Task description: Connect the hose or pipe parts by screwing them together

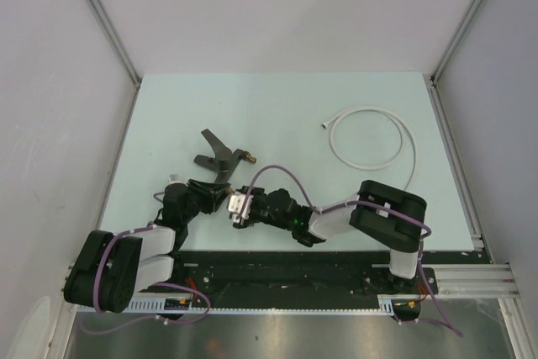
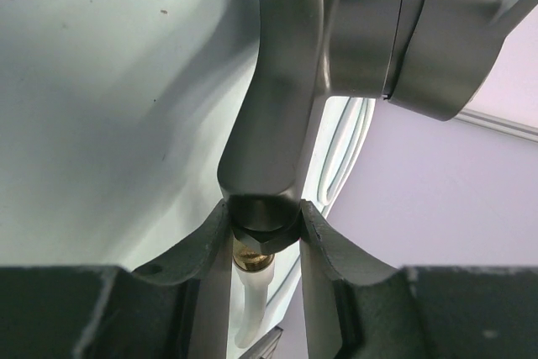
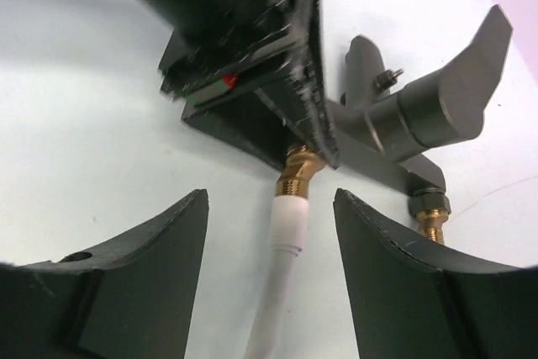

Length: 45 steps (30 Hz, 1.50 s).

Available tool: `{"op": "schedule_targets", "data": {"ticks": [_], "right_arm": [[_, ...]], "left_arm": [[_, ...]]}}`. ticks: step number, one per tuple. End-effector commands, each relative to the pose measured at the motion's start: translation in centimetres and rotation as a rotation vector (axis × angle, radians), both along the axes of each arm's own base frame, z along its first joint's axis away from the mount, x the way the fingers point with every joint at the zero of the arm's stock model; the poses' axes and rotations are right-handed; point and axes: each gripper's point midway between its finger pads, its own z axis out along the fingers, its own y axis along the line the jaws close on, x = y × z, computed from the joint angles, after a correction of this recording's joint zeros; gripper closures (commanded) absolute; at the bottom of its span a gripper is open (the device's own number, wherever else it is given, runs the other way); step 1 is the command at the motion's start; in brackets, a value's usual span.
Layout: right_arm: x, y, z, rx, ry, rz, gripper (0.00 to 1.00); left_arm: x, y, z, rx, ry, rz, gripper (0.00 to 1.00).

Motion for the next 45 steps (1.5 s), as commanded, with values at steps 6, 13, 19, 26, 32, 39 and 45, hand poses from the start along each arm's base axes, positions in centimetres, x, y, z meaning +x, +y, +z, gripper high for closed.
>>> {"op": "schedule_targets", "data": {"ticks": [6, 13, 19, 26, 32, 39, 45], "right_arm": [[0.7, 0.3, -1.0, -0.124, -0.410, -0.064, 0.35], [2.1, -0.6, -2.0, -0.150, -0.441, -0.148, 0.48], [1.6, -0.3, -3.3, -0.188, -0.434, -0.107, 0.48], [1.3, 0.1, -5.1, -0.219, -0.405, -0.091, 0.46], [2.3, 0.2, -5.7, -0.220, -0.401, -0.141, 0.51], [2.6, 0.9, -5.5, -0.192, -0.400, -0.151, 0.81], [1.8, 2.3, -4.0, -0.066, -0.247, -0.099, 1.00]], "left_arm": [[-2.1, -1.1, -0.6, -0.056, 0.032, -0.061, 1.00], [-1.5, -1.3, 0.2, -0.057, 0.018, -0.070, 1.00], [-1.6, -1.3, 0.0, -0.053, 0.026, -0.070, 1.00], [-1.6, -1.3, 0.0, -0.055, 0.031, -0.073, 1.00], [-2.0, -1.6, -0.2, -0.065, 0.047, -0.089, 0.99], [-2.5, -1.9, 0.1, -0.093, 0.045, -0.110, 1.00], [-2.8, -2.3, 0.9, -0.091, 0.007, -0.136, 1.00]]}}
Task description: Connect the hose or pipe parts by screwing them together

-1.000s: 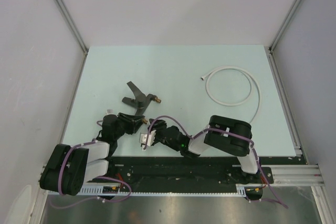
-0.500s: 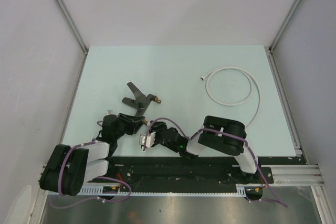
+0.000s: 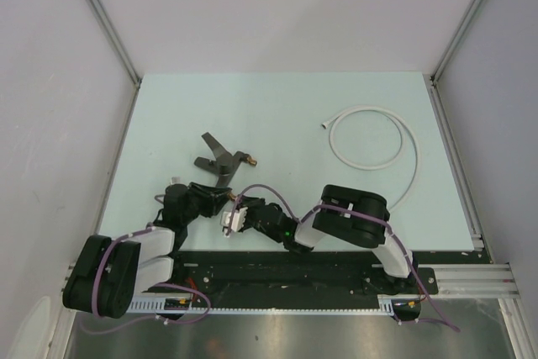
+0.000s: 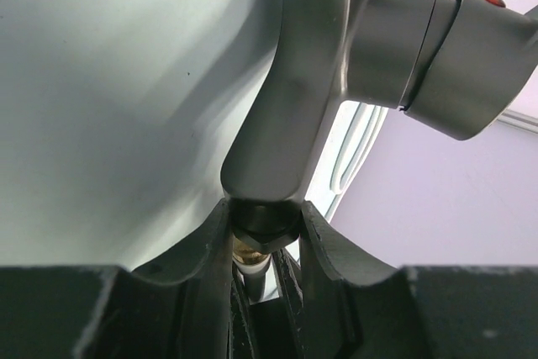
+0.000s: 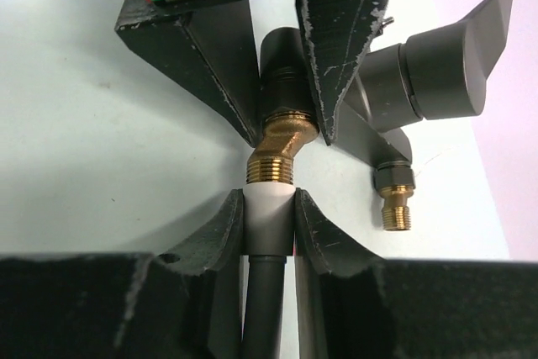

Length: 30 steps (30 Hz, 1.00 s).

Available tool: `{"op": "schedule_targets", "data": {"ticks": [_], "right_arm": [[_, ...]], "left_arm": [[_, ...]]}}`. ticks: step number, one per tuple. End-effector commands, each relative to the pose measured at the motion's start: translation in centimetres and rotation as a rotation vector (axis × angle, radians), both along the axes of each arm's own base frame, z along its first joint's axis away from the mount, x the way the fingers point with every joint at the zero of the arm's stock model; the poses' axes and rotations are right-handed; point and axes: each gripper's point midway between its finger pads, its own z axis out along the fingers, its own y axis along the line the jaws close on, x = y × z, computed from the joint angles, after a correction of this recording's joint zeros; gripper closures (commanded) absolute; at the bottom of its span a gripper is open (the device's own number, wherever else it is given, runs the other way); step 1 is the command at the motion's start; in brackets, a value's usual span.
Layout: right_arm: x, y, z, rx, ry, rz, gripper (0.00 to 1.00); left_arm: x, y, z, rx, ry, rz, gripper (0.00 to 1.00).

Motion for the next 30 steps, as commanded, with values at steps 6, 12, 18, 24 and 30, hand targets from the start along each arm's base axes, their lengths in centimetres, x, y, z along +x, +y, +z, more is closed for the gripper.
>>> {"op": "schedule_targets", "data": {"ticks": [6, 12, 18, 24, 30], "right_arm": [[-0.2, 2.8, 4.8, 0.346, 0.417, 0.096, 1.00], [-0.7, 2.8, 5.7, 0.448, 0.666, 0.216, 1.00], [0.1, 1.5, 7.9, 0.609, 0.935, 0.325, 1.00], [0.7, 0.2, 9.4, 0.757, 1.132, 0.396, 1.00], [1.3, -0.7, 9.7, 0.834, 1.281, 0.412, 1.00]], "left_arm": [[-2.6, -2.4, 1.7, -0.101, -0.060, -0.130, 1.00], [-2.6, -2.5, 2.5, -0.097, -0.105, -0.136, 1.00], [-2.8, -2.9, 2.8, -0.071, -0.144, -0.169, 1.00], [-2.5, -3.0, 3.8, -0.064, -0.200, -0.152, 1.00], [-1.8, -3.3, 4.9, -0.037, -0.262, -0.140, 0.99]]}}
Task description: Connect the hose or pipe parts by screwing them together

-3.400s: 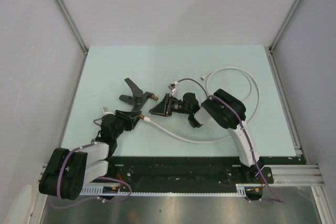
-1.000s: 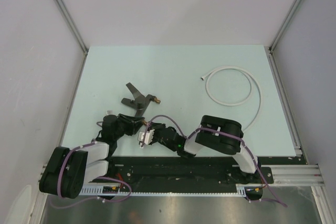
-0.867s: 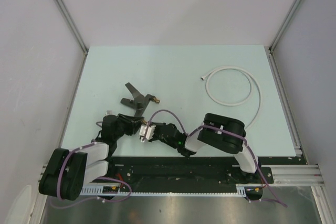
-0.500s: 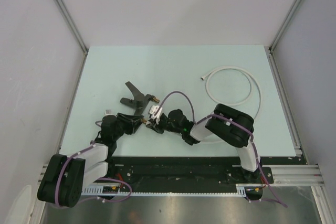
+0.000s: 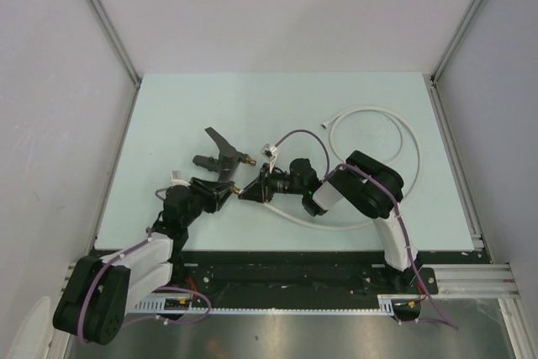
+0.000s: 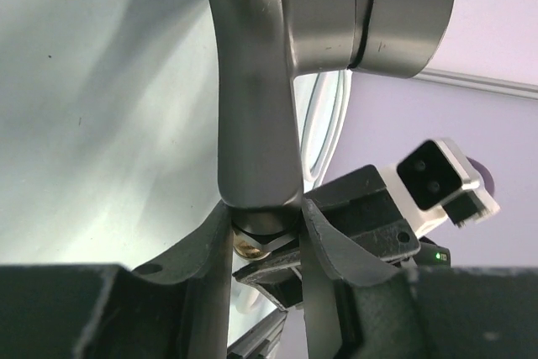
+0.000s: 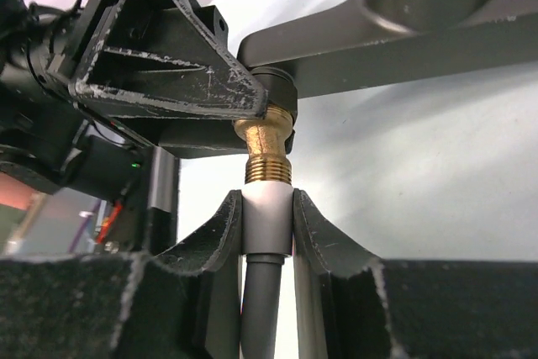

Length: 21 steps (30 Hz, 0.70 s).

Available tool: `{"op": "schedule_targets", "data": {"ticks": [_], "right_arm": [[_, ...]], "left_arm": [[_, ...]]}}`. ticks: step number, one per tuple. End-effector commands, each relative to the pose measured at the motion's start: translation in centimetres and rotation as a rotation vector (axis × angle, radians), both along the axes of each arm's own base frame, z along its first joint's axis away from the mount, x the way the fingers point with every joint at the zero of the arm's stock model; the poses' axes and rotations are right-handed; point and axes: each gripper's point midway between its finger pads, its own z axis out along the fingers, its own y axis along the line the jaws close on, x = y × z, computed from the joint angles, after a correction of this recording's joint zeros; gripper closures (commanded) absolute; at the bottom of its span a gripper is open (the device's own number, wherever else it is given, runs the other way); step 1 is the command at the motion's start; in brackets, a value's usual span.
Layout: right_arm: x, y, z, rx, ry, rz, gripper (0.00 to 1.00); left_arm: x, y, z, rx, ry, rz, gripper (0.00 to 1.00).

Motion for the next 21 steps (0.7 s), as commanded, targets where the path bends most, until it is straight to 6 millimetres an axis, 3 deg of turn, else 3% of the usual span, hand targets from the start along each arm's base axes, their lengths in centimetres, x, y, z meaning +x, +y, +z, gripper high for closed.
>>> {"op": "schedule_targets", "data": {"ticks": [1, 8, 12, 15, 21], "right_arm": [[0.7, 0.5, 6.9, 0.266, 0.019, 0.034, 1.00], [1.4, 0.0, 7.2, 0.295, 0.074, 0.008, 1.00], [1.6, -0.4, 7.2, 0.282, 0.066, 0.006, 0.79], [1.9, -0.6, 5.8, 0.196, 0.021, -0.025, 0.62], [2.4, -2.4, 4.9, 0.065, -0.033, -0.104, 0.41]], "left_arm": [[-2.1, -2.1, 1.2, -0.027, -0.107, -0.125, 1.00], [-2.3, -2.3, 0.3, -0.015, -0.087, -0.116, 1.00], [-2.3, -2.2, 0.0, -0.018, -0.069, -0.108, 1.00], [-2.0, -2.1, 0.0, -0.022, -0.062, -0.090, 1.00], [-1.7, -2.4, -0.3, -0.033, -0.025, -0.095, 1.00]]}}
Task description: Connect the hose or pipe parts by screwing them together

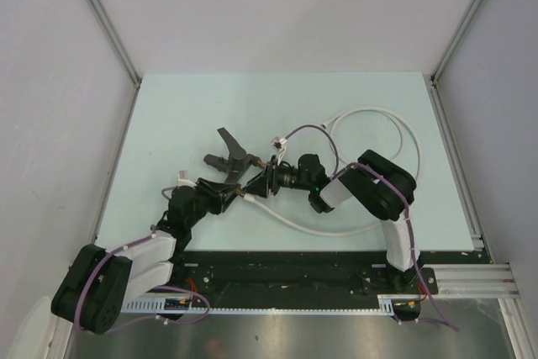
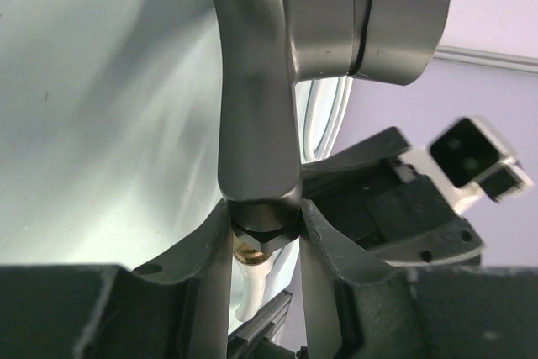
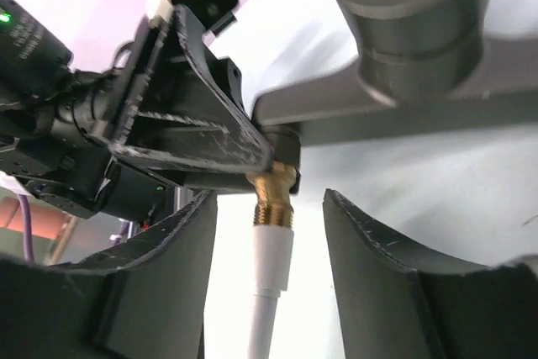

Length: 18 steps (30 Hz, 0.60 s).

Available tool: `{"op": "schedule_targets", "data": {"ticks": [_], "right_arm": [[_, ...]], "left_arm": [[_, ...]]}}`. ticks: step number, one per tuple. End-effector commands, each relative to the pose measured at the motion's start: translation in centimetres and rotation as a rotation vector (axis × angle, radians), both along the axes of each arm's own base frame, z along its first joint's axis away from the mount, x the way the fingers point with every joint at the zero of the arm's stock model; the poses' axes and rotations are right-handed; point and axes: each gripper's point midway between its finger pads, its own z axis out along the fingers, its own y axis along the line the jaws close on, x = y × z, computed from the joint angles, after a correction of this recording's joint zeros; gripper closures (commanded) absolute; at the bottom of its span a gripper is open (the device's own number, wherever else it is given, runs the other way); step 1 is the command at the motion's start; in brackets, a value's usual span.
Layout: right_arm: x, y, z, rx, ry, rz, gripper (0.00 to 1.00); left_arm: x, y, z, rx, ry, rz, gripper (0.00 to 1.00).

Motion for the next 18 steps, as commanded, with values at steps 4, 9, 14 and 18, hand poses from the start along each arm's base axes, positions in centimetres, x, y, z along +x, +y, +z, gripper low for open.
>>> {"op": "schedule_targets", "data": {"ticks": [4, 9, 14, 18], "right_arm": [[1.4, -1.5, 1.9, -0.179, -0.307, -0.098, 0.34], [1.1, -2.3, 2.7, -0.448, -0.612, -0.218, 0.25], [-1.8, -1.4, 2.6, -0.677, -1.017, -0.209, 0.23], [-2.1, -1.4, 1.2, -0.799, -1.155, -0.231, 0.23]], "left_arm": [[-1.4, -0.8, -0.7, -0.037, 0.011, -0.052, 0.99], [-1.5, -0.7, -1.0, -0.046, 0.034, -0.044, 1.00], [-1.1, -1.3, -0.1, -0.060, 0.025, -0.068, 1.00], [-1.3, -1.3, -0.2, -0.075, 0.047, -0.066, 1.00]]}}
